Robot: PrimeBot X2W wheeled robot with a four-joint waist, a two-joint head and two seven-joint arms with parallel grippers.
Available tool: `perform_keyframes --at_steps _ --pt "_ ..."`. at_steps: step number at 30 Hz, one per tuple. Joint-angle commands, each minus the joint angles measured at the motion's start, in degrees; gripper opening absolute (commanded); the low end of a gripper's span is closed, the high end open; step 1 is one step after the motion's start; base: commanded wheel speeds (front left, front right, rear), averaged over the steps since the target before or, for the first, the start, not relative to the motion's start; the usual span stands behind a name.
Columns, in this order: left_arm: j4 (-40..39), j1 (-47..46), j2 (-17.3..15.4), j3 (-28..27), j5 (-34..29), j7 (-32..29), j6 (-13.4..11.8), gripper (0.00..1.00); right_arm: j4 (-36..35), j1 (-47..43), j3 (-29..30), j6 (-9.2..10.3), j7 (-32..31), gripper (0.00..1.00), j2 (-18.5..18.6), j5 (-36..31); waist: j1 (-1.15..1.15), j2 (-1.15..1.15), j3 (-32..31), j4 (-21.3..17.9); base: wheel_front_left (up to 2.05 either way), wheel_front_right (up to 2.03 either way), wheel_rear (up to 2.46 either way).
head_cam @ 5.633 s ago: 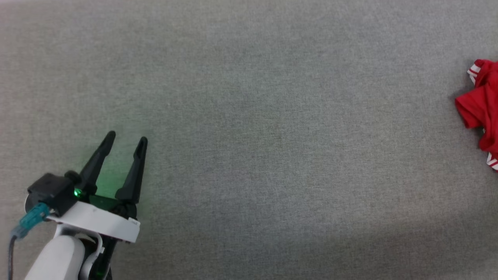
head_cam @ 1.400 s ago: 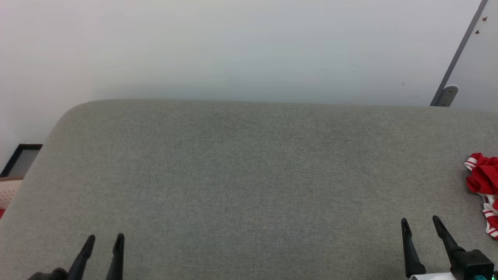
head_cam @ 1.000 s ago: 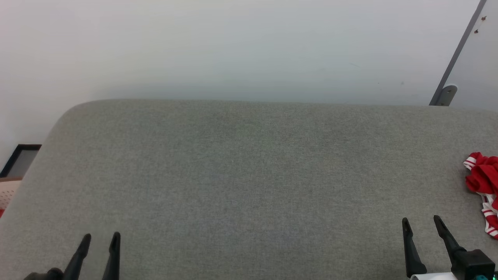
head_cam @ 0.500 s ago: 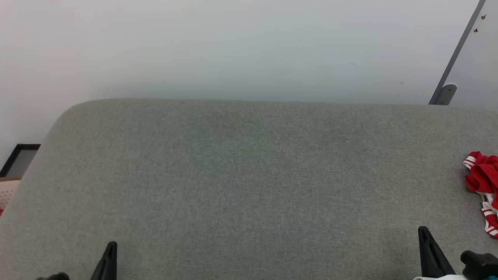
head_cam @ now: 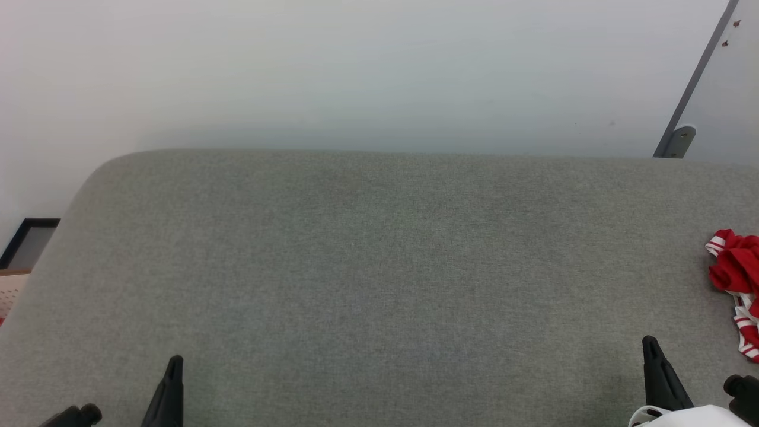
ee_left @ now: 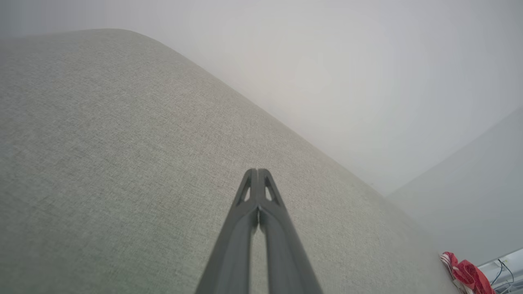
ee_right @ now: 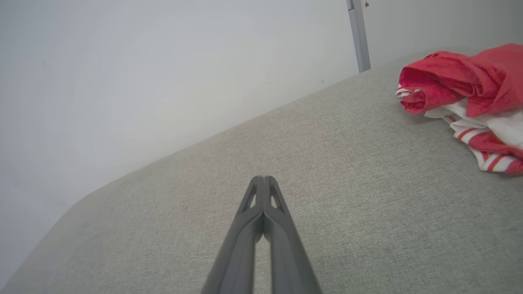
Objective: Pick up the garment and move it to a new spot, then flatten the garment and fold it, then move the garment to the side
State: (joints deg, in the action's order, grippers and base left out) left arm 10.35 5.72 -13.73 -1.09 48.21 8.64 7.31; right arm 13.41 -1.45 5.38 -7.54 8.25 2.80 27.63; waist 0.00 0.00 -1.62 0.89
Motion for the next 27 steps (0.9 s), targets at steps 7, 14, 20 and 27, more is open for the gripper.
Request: perform_keyframes --at_steps 7,14,20,27 --pt "-0.1 -2.4 0.8 -1.0 5.4 -1.6 0.1 0.0 -0.7 2.1 0.3 0.02 -1.7 0.0 0.1 7.8 0.0 0.0 0.1 -0.1 0.0 0.0 0.0" --pt "0.3 -3.5 1.8 -1.4 9.7 -3.0 0.1 0.0 -0.6 2.8 0.4 0.03 -3.1 0.0 0.1 14.0 0.0 0.0 0.3 -0.1 0.0 0.0 0.0" --pt "0.6 -4.4 2.7 -1.8 13.1 -4.2 0.1 0.0 -0.5 3.2 0.5 0.03 -4.2 0.0 0.1 19.0 0.0 0.0 0.4 -0.2 0.0 0.0 0.0" --pt "0.9 -5.3 3.6 -2.2 16.8 -5.5 0.1 0.0 -0.4 3.9 0.6 0.04 -5.5 0.0 0.1 24.5 0.0 0.0 0.5 -0.2 0.0 0.0 0.0"
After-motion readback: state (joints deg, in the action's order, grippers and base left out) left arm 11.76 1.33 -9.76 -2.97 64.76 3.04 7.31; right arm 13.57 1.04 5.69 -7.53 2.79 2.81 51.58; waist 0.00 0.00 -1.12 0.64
